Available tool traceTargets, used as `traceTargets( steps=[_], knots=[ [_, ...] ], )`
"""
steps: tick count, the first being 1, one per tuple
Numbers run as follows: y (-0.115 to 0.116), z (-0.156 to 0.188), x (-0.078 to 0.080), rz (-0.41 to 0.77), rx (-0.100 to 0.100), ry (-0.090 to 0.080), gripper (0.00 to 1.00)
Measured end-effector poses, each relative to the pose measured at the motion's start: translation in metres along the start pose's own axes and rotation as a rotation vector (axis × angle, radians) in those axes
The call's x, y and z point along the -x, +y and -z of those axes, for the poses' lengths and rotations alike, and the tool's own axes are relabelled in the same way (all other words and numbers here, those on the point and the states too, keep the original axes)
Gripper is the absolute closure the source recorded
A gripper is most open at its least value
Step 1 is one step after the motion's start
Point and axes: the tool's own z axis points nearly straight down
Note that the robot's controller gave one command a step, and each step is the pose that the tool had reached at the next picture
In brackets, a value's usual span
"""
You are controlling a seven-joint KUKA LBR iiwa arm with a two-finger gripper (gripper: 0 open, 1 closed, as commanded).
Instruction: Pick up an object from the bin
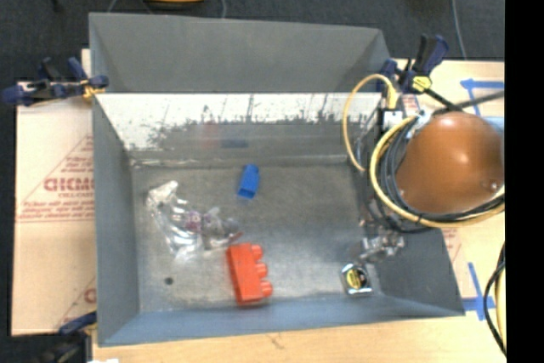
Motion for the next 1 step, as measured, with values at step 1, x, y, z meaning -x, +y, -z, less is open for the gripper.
traceTargets(
  steps=[1],
  knots=[
    [0.0009,-0.0018,0.0014,-0.002,0.004,-0.003,0.00]
  ],
)
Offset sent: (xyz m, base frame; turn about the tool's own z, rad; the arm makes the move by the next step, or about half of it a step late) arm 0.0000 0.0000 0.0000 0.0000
